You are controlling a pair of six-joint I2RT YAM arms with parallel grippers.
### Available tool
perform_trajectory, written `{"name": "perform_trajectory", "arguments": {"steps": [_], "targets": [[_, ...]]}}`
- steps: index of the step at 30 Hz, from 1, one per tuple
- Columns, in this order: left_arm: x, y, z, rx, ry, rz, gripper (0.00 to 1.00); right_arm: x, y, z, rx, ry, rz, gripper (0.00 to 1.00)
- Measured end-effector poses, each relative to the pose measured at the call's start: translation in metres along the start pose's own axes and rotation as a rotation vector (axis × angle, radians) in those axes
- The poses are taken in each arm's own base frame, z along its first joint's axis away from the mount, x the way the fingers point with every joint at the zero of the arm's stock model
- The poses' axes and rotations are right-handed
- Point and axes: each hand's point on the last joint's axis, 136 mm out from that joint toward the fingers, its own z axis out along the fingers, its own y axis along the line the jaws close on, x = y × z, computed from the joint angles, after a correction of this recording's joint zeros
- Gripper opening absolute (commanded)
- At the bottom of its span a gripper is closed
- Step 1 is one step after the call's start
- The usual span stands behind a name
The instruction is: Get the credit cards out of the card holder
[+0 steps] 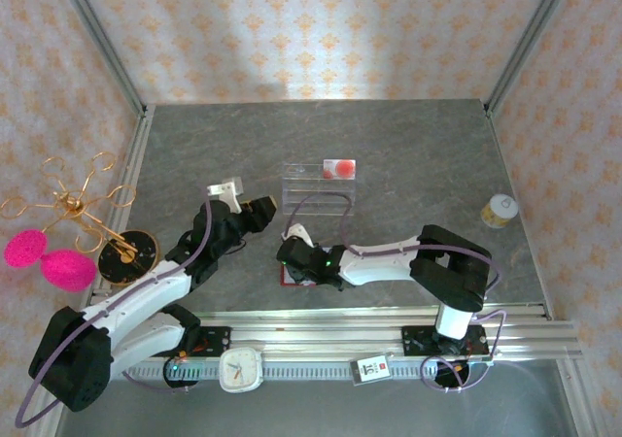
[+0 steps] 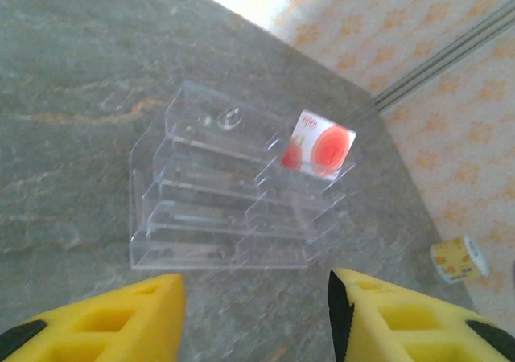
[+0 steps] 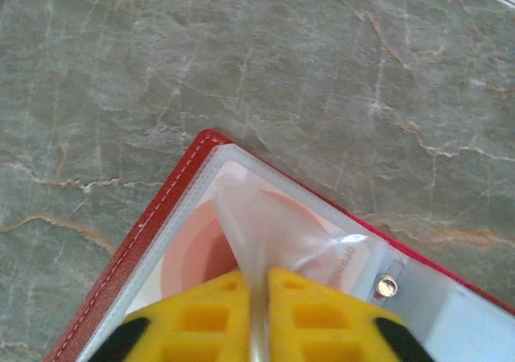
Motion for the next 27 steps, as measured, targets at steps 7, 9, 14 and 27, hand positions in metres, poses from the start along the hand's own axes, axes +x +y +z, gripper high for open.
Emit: {"name": "perform_trajectory", "arguments": {"steps": [7, 9, 14, 27], "targets": [[0.047, 0.01, 0.007, -0.031, 0.137, 0.006, 0.21, 0.007, -0.009, -0.013, -0.055, -0.04, 0.082, 0.0], [0.065, 0.012, 0.011, -0.037, 0.195, 0.017, 0.13, 0.007, -0.012, -0.018, -0.08, -0.055, 0.118, 0.0], [0.114, 0.018, 0.018, -0.058, 0.353, 0.041, 0.06, 0.002, -0.016, -0.026, -0.141, -0.091, 0.201, 0.0], [0.184, -0.019, 0.037, 0.038, 0.599, 0.099, 0.06, -0.006, -0.051, -0.074, -0.147, -0.244, 0.422, 0.3]]}}
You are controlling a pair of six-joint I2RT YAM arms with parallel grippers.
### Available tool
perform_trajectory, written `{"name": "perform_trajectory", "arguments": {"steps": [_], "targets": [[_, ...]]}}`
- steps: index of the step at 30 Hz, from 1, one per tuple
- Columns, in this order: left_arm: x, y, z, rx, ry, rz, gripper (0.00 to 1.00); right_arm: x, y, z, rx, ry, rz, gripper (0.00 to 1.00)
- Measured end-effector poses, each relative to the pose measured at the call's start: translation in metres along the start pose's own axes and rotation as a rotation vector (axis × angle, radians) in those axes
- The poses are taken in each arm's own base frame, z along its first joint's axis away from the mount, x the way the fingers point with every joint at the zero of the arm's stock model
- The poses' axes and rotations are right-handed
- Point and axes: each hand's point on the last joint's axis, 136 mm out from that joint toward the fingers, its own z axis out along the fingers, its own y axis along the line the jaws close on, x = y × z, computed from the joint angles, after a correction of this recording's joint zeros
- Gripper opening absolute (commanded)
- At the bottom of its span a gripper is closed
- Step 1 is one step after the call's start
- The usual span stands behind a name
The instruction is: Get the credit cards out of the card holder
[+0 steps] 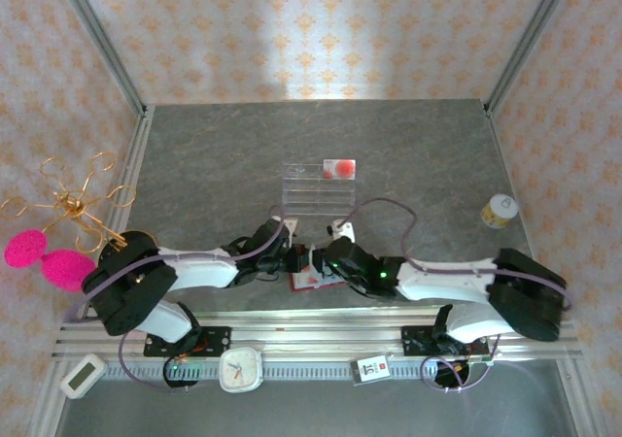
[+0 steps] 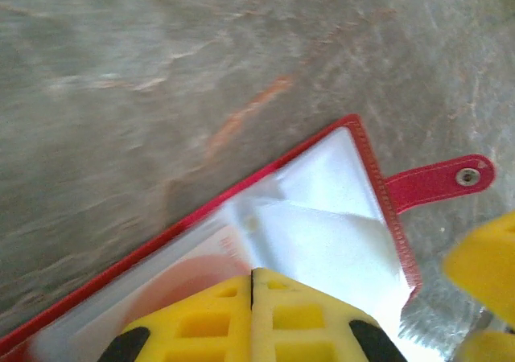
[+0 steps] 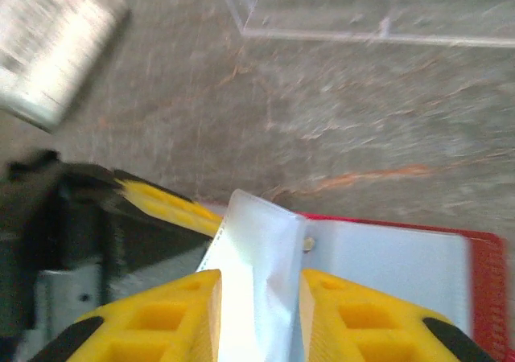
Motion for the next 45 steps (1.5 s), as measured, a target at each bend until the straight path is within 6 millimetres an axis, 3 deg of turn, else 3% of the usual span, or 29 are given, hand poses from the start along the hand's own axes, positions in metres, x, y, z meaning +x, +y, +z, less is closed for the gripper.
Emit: {"name": "perform_trajectory", "arguments": {"steps": [4, 7, 11, 15, 18, 20, 22, 27, 29, 39, 45], "targets": [[0.002, -0.028, 0.018, 0.05, 0.046, 0.04, 0.06, -0.018, -0.014, -0.025, 0.004, -0.084, 0.09, 0.29], [0.005, -0.044, 0.034, 0.076, 0.085, 0.062, 0.06, -0.018, -0.027, -0.035, 0.019, -0.103, 0.135, 0.29], [0.015, -0.041, 0.045, 0.07, 0.128, 0.061, 0.1, -0.01, -0.039, -0.039, 0.041, -0.087, 0.157, 0.28], [0.007, -0.045, 0.026, 0.079, 0.075, 0.067, 0.13, -0.006, -0.04, -0.037, 0.029, -0.051, 0.157, 0.24], [-0.01, -0.052, -0.005, 0.11, -0.023, 0.07, 0.05, -0.001, -0.036, -0.031, -0.003, 0.01, 0.142, 0.23], [-0.02, -0.048, -0.022, 0.113, -0.081, 0.057, 0.01, 0.002, -0.03, -0.021, -0.029, 0.069, 0.134, 0.22], [-0.019, -0.031, -0.03, 0.087, -0.105, 0.026, 0.01, 0.007, -0.02, -0.009, -0.064, 0.143, 0.12, 0.21], [0.019, 0.018, -0.028, -0.028, -0.032, -0.016, 0.0, 0.02, 0.01, 0.014, -0.176, 0.294, 0.097, 0.19], [0.025, 0.028, -0.028, -0.057, -0.019, -0.022, 0.0, 0.027, 0.015, 0.019, -0.198, 0.339, 0.099, 0.19], [0.022, 0.031, -0.029, -0.063, -0.03, -0.026, 0.01, 0.046, 0.002, 0.033, -0.179, 0.442, 0.143, 0.19], [0.007, 0.015, -0.044, -0.013, -0.098, -0.011, 0.0, 0.05, 0.002, 0.034, -0.18, 0.457, 0.146, 0.19]]}}
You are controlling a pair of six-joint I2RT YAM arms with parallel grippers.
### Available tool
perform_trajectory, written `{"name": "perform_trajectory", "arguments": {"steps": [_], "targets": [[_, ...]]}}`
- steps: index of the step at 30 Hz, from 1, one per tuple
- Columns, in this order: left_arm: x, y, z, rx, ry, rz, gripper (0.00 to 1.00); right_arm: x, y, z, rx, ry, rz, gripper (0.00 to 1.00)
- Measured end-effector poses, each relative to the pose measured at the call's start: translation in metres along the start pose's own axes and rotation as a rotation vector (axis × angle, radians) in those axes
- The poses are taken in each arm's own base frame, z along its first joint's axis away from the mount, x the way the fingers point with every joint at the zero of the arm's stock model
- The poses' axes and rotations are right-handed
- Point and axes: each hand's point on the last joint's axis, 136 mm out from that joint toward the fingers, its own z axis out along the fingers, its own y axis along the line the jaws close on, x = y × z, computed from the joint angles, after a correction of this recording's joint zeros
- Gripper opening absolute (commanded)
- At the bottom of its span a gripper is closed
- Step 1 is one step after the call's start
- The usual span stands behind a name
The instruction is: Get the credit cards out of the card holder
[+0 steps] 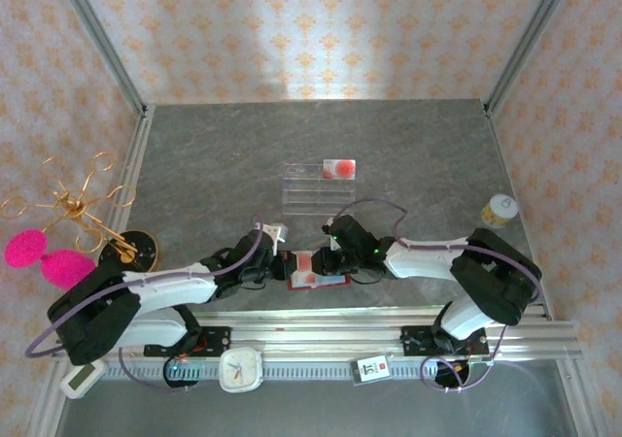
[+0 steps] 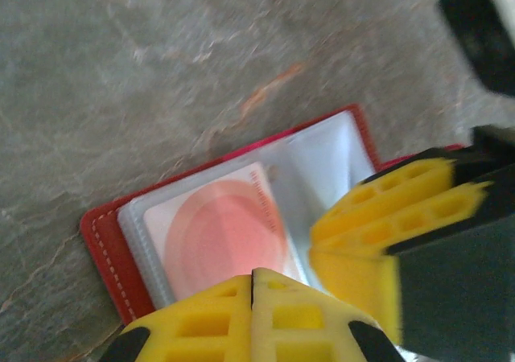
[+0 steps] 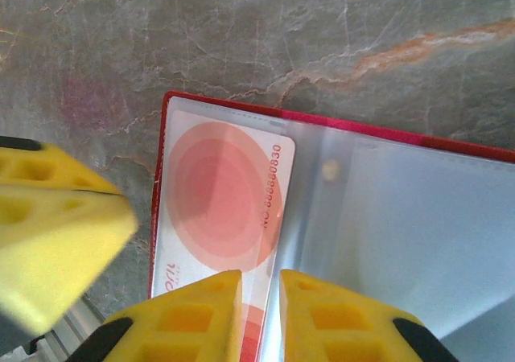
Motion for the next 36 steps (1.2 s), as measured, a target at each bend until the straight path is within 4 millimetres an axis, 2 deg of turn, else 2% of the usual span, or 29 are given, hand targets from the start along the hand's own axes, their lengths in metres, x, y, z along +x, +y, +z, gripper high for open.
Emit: {"name": "perform_trajectory", "arguments": {"steps": [4, 12, 19, 24, 36], "targets": [[-0.002, 0.001, -0.001, -0.007, -0.01, 0.001, 0.0, 0.0, 0.0, 0.001, 0.0, 0.003, 0.001, 0.19], [0.021, 0.026, 0.005, -0.081, 0.056, -0.011, 0.0, 0.002, -0.003, 0.005, 0.013, 0.015, 0.014, 0.18], [0.02, 0.025, 0.01, -0.071, 0.051, -0.01, 0.0, 0.002, -0.005, 0.012, 0.02, 0.033, 0.027, 0.16], [0.017, 0.025, 0.013, -0.066, 0.039, -0.013, 0.0, 0.0, -0.007, 0.011, 0.023, 0.033, 0.038, 0.0], [0.013, 0.028, 0.007, -0.062, 0.022, -0.021, 0.0, -0.008, -0.014, 0.003, 0.07, -0.019, 0.075, 0.0]]}}
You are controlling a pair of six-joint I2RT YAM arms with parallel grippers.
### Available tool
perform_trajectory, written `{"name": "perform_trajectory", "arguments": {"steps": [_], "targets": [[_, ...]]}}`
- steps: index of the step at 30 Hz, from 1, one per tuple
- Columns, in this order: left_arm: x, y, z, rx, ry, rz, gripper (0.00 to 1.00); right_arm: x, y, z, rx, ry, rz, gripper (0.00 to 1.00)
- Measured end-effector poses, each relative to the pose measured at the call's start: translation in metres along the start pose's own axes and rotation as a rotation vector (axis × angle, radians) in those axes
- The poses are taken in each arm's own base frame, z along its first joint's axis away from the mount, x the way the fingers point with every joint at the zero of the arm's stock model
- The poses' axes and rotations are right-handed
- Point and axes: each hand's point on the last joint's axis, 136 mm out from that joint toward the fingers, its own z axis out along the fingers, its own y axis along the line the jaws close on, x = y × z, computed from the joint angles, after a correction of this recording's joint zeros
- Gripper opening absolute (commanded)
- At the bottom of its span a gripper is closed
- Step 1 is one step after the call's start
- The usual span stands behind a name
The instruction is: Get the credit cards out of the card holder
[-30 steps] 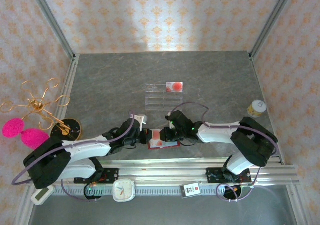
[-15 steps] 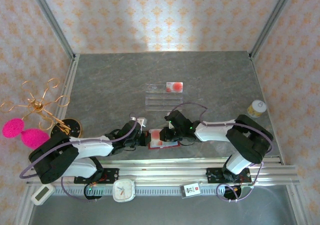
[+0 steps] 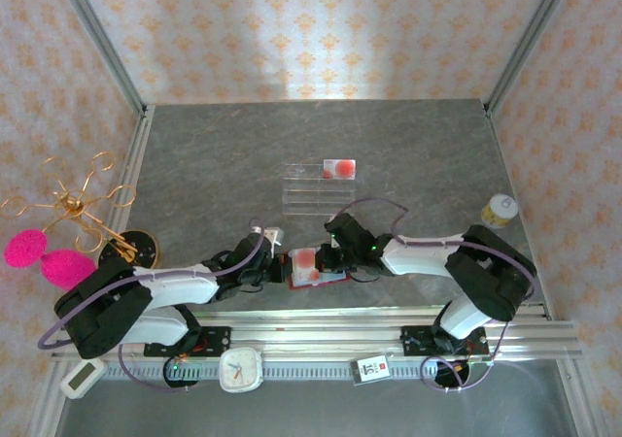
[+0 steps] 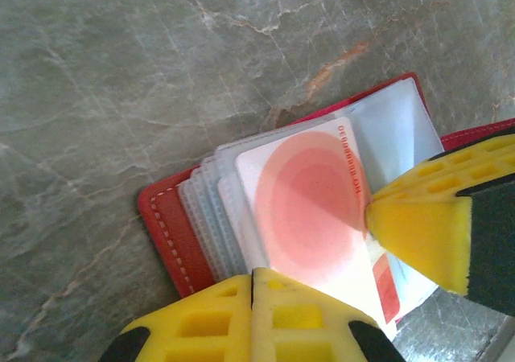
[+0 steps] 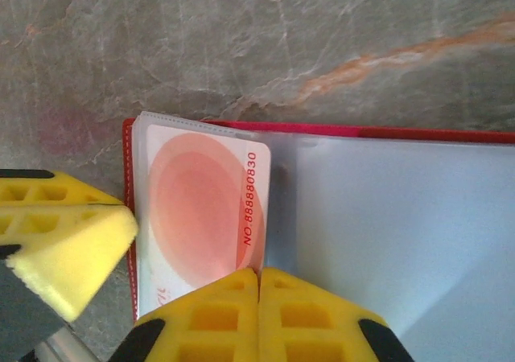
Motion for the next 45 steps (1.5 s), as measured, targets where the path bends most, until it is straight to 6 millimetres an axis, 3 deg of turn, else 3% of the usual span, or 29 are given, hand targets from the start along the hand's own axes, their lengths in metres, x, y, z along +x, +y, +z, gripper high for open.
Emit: {"name": "perform_trajectory", "arguments": {"steps": [6, 11, 13, 19, 27, 30, 33, 38, 45], "targets": [[-0.012, -0.014, -0.006, 0.031, -0.032, 0.027, 0.0, -0.003, -0.005, -0.003, 0.03, -0.023, 0.012, 0.0], [-0.011, -0.034, 0.008, 0.06, 0.002, 0.057, 0.0, -0.004, -0.005, -0.006, 0.035, -0.032, 0.014, 0.0], [-0.006, -0.031, 0.013, 0.047, 0.023, 0.058, 0.0, -0.004, -0.005, -0.006, 0.034, -0.032, 0.013, 0.0], [-0.001, -0.022, 0.019, 0.011, 0.042, 0.054, 0.0, -0.003, -0.005, -0.006, 0.019, -0.022, 0.016, 0.14], [-0.002, -0.024, 0.022, 0.024, 0.038, 0.054, 0.0, -0.002, -0.009, -0.001, -0.005, 0.006, 0.035, 0.18], [-0.001, -0.024, 0.023, 0.028, 0.042, 0.054, 0.0, -0.001, -0.008, 0.001, -0.018, 0.014, 0.035, 0.13], [-0.001, -0.024, 0.023, 0.03, 0.044, 0.054, 0.0, -0.002, -0.01, 0.001, -0.018, 0.017, 0.039, 0.0], [-0.002, -0.023, 0.022, 0.031, 0.042, 0.05, 0.0, -0.004, -0.014, -0.004, -0.016, -0.001, 0.057, 0.0], [-0.003, -0.022, 0.022, 0.047, 0.041, 0.041, 0.0, -0.003, -0.043, -0.027, 0.044, -0.054, 0.108, 0.0]]}}
